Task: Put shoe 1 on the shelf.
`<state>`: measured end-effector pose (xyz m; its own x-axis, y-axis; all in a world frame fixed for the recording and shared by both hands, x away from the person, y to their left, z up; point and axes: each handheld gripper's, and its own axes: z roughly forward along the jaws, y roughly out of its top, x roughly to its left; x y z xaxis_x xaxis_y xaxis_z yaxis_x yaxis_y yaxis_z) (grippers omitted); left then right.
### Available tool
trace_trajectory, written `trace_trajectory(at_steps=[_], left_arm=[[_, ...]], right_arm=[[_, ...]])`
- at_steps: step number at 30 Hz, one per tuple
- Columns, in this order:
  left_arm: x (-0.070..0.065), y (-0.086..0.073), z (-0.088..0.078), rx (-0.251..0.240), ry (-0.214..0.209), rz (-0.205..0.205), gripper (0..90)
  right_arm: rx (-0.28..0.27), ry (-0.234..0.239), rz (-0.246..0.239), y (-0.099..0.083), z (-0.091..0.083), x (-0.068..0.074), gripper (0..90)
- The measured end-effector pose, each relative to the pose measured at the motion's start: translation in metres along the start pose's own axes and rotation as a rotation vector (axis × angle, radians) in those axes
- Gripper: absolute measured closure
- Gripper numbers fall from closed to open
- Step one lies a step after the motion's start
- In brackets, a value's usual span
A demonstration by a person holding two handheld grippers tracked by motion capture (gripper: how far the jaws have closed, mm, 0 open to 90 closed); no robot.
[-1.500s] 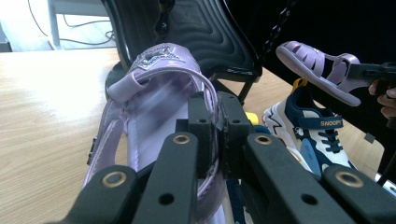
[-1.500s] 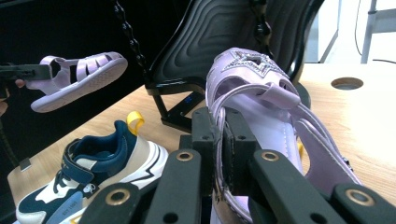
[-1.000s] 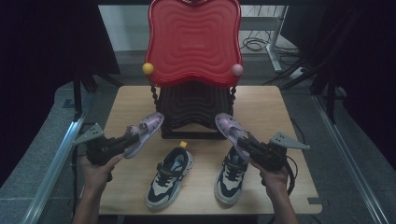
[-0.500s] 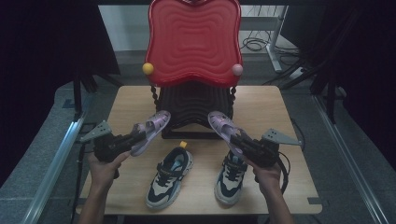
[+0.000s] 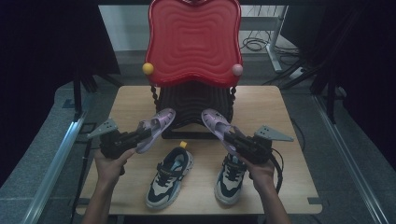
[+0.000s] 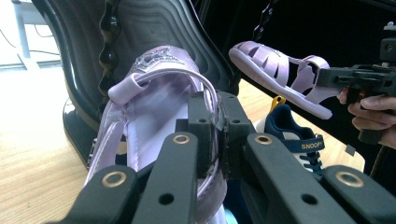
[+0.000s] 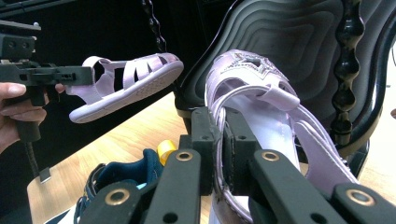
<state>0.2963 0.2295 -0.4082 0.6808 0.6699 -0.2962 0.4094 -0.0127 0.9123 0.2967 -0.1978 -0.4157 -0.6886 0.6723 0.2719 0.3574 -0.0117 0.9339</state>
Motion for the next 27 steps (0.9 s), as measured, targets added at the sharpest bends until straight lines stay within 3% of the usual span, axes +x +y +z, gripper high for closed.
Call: trace_trajectory(at_steps=[7,18,27], left_arm=[[-0.001,0.004,0.008,0.002,-0.007,0.0,86.0],[-0.005,0.012,0.025,-0.005,-0.012,0.012,85.9],[-0.008,0.017,0.035,-0.028,0.001,0.025,85.9]], right_arm=[[0.007,0.0,0.018,0.001,0.007,0.001,84.7],[0.0,-0.007,-0.006,0.007,0.023,0.005,84.7],[-0.019,-0.005,0.015,0.011,0.033,0.007,84.6]])
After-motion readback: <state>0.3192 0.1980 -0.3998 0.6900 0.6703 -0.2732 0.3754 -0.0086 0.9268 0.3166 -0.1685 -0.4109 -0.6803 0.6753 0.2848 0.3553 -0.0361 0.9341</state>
